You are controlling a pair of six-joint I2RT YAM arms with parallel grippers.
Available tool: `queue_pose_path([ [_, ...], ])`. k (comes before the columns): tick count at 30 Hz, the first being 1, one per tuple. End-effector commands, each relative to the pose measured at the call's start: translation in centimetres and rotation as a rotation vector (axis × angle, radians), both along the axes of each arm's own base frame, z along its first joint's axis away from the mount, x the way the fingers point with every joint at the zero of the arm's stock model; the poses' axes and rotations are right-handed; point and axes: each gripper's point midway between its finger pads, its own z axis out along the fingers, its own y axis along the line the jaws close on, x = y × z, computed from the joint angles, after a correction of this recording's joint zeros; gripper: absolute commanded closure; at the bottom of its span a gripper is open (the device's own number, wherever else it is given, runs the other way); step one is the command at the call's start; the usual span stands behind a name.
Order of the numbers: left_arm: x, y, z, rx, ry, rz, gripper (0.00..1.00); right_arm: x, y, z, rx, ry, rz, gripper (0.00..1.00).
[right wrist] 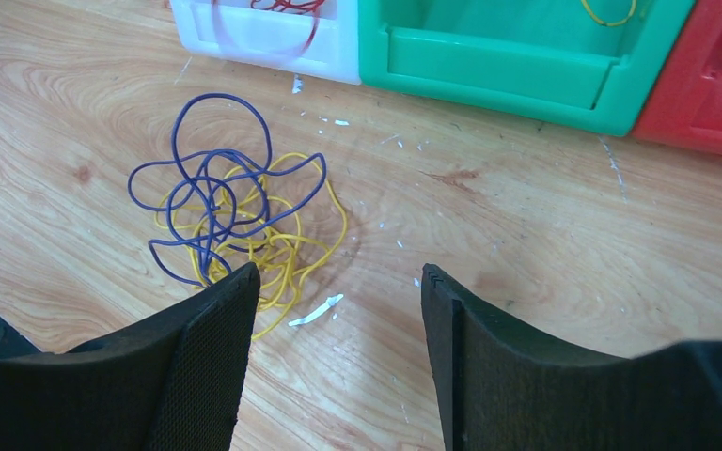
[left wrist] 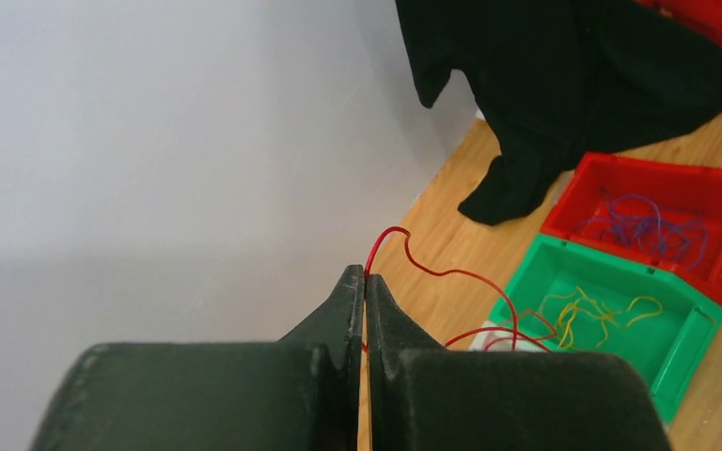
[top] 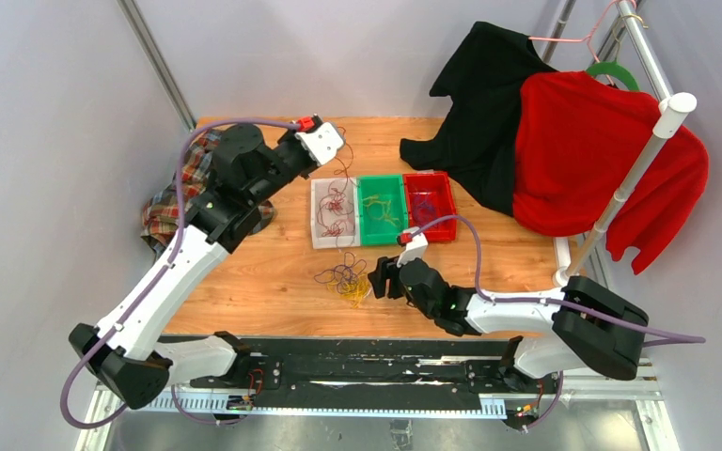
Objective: Untangle the cables
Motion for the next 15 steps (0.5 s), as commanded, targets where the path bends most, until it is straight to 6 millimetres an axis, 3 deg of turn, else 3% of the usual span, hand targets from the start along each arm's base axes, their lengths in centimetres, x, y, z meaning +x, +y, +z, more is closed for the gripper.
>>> queue_pose_path([
  [1, 1.1, -0.6, -0.5, 0.043, -0.063, -0.004, 1.0, 0.3, -1.5, -0.2, -0.021, -0.015, -0.047, 0.37],
  [9, 2.5, -0.4, -3.1, 0.127, -0.074, 0.029, 1.0, 0.3, -1.5, -0.3, -0.015, -0.01, -0.048, 0.37],
  [12, 3.2, -0.2, -2.2, 0.125, -0.101, 0.05, 1.0, 0.3, -1.3, -0.3, -0.014, -0.007, -0.042, 0.37],
  [15, 4.0, -0.1, 0.0, 0.106, -0.145, 0.067, 1.0, 0.3, -1.1, -0.3, -0.015, -0.005, -0.041, 0.37],
])
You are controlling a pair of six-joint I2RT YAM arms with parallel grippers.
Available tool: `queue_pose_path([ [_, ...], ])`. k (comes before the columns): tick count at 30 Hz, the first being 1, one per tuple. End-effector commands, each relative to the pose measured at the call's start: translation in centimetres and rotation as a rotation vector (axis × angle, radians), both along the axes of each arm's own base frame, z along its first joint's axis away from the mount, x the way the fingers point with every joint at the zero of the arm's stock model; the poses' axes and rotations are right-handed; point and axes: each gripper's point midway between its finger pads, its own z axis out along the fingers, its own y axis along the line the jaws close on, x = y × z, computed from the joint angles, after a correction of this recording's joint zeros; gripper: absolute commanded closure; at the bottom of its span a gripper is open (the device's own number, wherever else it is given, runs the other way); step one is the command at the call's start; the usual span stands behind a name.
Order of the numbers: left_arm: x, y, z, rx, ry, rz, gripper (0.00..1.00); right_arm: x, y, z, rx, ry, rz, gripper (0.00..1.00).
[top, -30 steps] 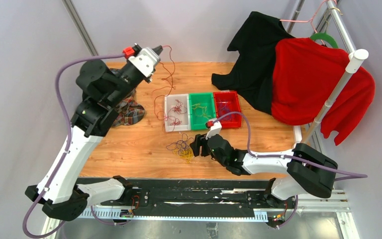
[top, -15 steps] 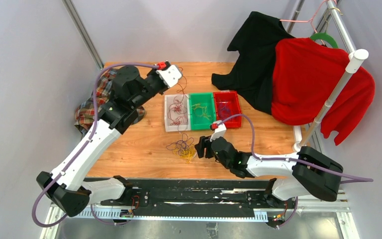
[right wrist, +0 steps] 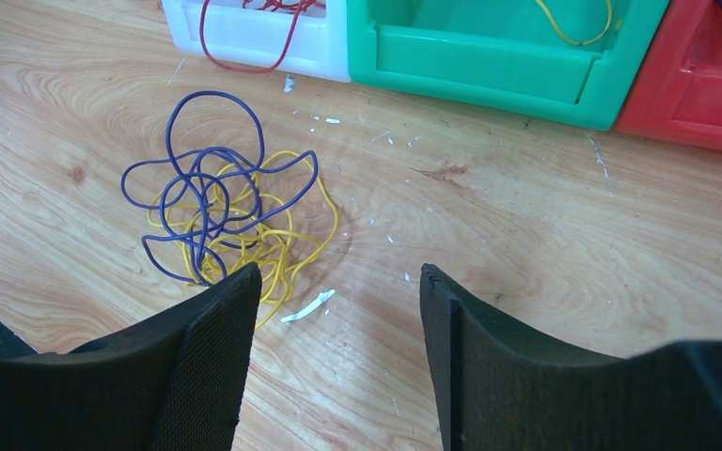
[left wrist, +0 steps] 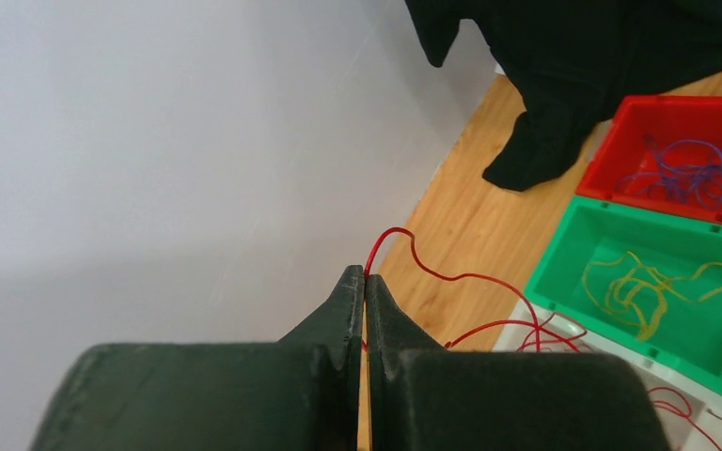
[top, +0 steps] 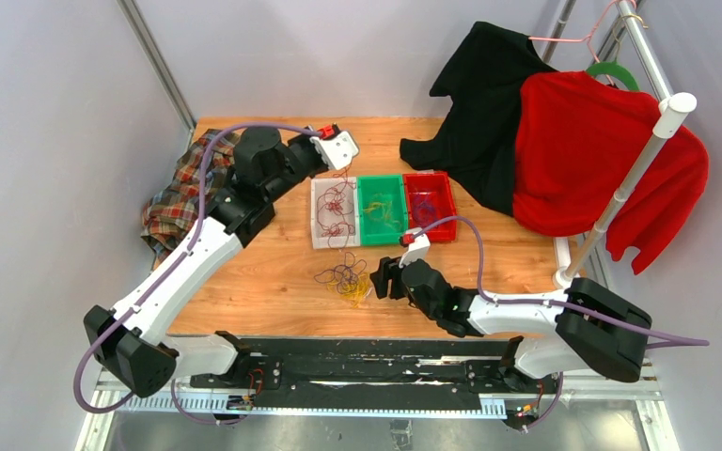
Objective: Untangle the cables
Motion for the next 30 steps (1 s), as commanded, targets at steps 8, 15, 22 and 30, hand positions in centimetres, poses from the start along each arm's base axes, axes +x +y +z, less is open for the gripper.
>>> queue_pose_path([
  [8, 2.4, 0.3, 6.0, -0.002, -0.17, 0.034, 1.0, 0.4, -0.3, -0.1, -0.01, 0.0, -0.028, 0.38],
  [15, 3.3, 0.4, 2.9, 0.088, -0.171, 0.047, 1.0, 0.4, -0.6, 0.0, -0.006, -0.003, -0.033, 0.38],
  [22, 2.9, 0.1, -2.8, 0.108, -0.003, 0.026, 1.0, 0.7, -0.4, 1.0, 0.001, -0.021, -0.032, 0.37],
  [30, 2.1, 0.7, -9.6, 0.17, 0.187, 0.038, 1.0, 2.2, -2.0, 3.1, 0.038, -0.052, -0.076, 0.35],
])
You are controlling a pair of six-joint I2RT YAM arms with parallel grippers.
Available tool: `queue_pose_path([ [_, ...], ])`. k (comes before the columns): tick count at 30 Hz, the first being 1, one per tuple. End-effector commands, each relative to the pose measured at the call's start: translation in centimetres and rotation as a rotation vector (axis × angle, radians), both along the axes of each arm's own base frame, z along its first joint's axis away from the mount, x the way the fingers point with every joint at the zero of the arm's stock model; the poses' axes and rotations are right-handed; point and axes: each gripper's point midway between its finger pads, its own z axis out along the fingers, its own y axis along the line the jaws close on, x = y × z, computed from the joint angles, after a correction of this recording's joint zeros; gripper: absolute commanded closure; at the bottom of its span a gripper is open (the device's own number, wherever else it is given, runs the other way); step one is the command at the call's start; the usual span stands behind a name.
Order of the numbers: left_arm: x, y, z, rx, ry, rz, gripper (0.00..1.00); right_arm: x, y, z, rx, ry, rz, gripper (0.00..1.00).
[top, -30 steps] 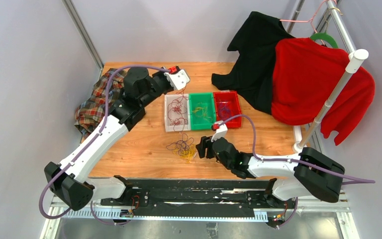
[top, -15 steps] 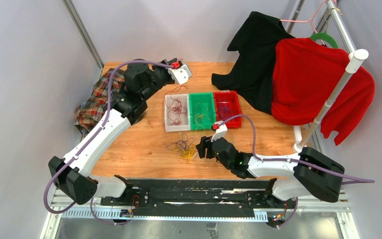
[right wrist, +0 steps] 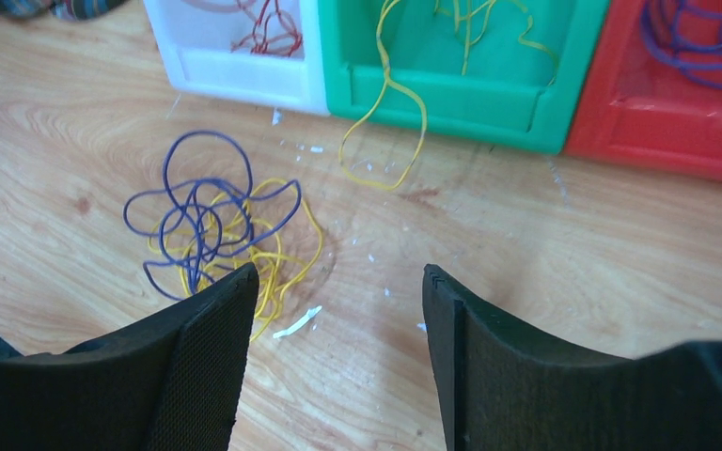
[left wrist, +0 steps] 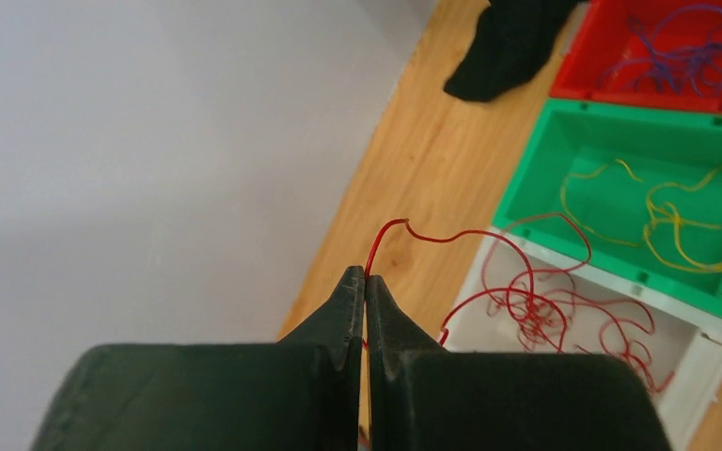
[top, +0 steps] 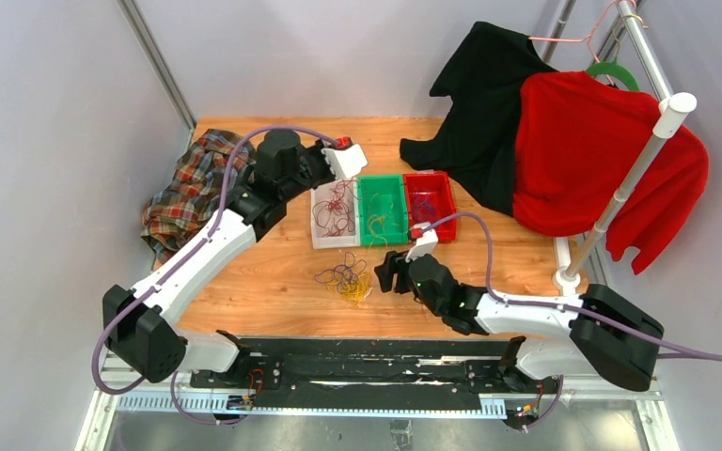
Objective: Untangle the cables
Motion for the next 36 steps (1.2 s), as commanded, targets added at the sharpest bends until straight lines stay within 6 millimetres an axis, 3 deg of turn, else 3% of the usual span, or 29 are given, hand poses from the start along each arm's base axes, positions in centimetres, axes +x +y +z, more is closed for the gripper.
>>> queue_pose_path([
  [1, -0.5, 0.7, -4.2, 0.045, 0.099, 0.022, 0.99, 1.7, -1.3, 2.5, 0.03, -0.048, -0.052, 0.35],
  [6, 0.4, 2.4, -8.6, 0.187, 0.148, 0.089, 0.99, 2.6, -2.8, 4.9, 0.044, -0.085, -0.086, 0.35],
  [10, 1.1, 4.5, -11.7, 0.323, 0.167, 0.181, 1.0, 3.1, -4.2, 5.4, 0.037, -0.09, -0.115, 0.34],
  [14, 0.7, 6.5, -13.1, 0.385, 0.202, 0.26, 1.0, 3.5, -4.8, 5.3, 0.027, -0.085, -0.129, 0.34],
  [19, -0.7, 7.7, -14.3, 0.444, 0.166, 0.24, 1.0, 4.0, -4.8, 4.8, 0.008, -0.078, -0.126, 0.34],
  [23, -0.5, 6.8, -15.3, 0.416, 0.202, 0.218, 1.0, 3.9, -4.6, 4.6, 0.004, -0.072, -0.12, 0.34],
  [36, 3.2, 2.0, -21.0, 0.396, 0.331, 0.16, 1.0, 3.4, -5.3, 3.6, -0.019, -0.054, -0.117, 0.36],
])
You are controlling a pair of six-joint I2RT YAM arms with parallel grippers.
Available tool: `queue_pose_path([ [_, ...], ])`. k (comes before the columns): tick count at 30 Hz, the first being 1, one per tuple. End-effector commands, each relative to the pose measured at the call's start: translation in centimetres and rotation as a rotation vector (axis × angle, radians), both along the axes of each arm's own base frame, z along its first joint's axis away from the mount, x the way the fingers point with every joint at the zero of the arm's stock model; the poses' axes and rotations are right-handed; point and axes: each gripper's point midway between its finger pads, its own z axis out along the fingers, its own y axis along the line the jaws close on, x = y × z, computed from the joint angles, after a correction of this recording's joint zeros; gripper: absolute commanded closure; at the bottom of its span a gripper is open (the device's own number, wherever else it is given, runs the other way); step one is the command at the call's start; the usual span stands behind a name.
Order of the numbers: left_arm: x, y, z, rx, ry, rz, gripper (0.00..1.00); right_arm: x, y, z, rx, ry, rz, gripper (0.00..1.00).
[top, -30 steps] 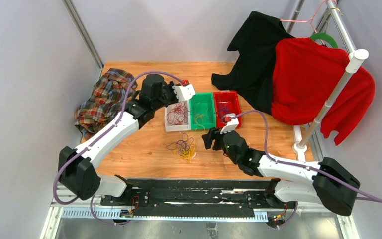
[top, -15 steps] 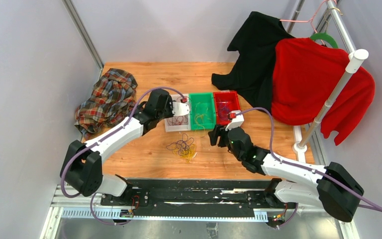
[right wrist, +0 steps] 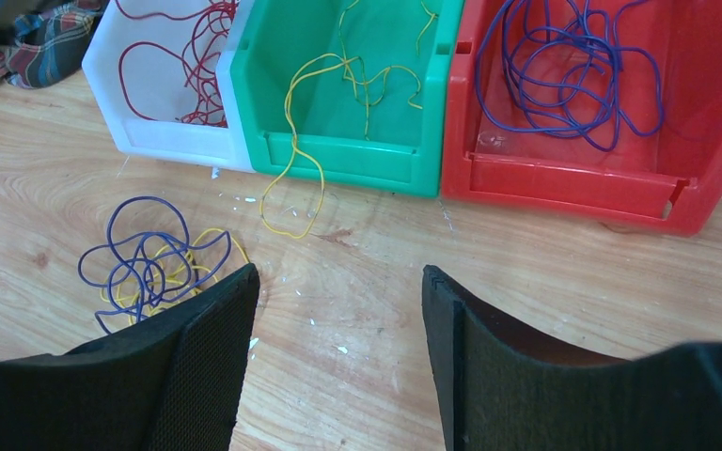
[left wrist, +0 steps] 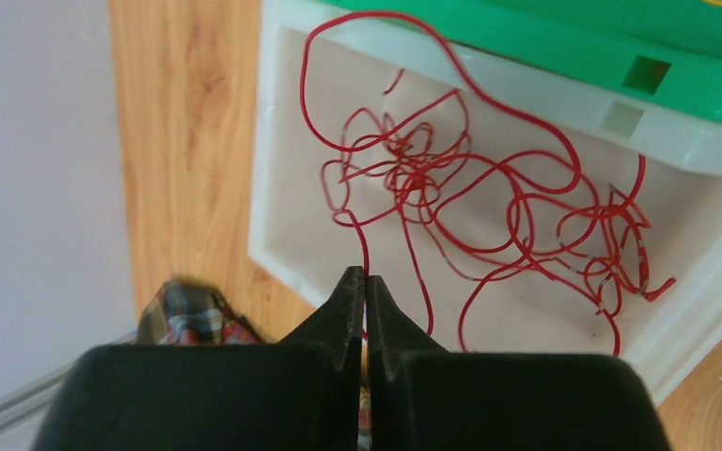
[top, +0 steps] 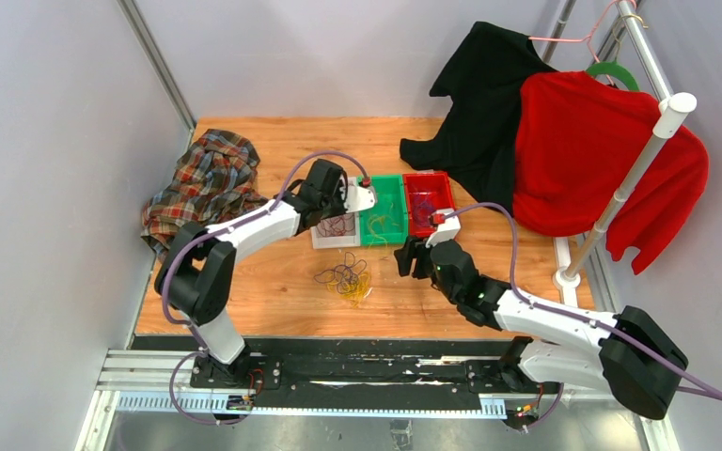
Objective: Untangle the cables
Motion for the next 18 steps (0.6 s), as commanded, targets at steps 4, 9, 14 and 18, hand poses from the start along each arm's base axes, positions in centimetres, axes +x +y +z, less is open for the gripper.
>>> queue_pose_path([
  [4, 1.6, -2.3, -1.6, -0.049, -0.009, -0.022, 1.0, 0.4, -0.2, 0.0, -0.01, 0.0, -0.009, 0.36],
  [9, 2.0, -2.7, -0.5, -0.123, 0.011, 0.047, 0.97, 0.9, 0.8, -0.7, -0.015, 0.015, 0.008, 0.36],
  [14, 0.7, -3.2, 4.3, -0.275, 0.165, 0.061, 0.47, 2.0, 2.1, -2.0, -0.038, 0.052, 0.017, 0.37],
  [18, -1.5, -3.1, 7.6, -0.316, 0.259, 0.035, 0.04, 2.9, 3.5, -2.6, -0.015, 0.077, 0.04, 0.37],
])
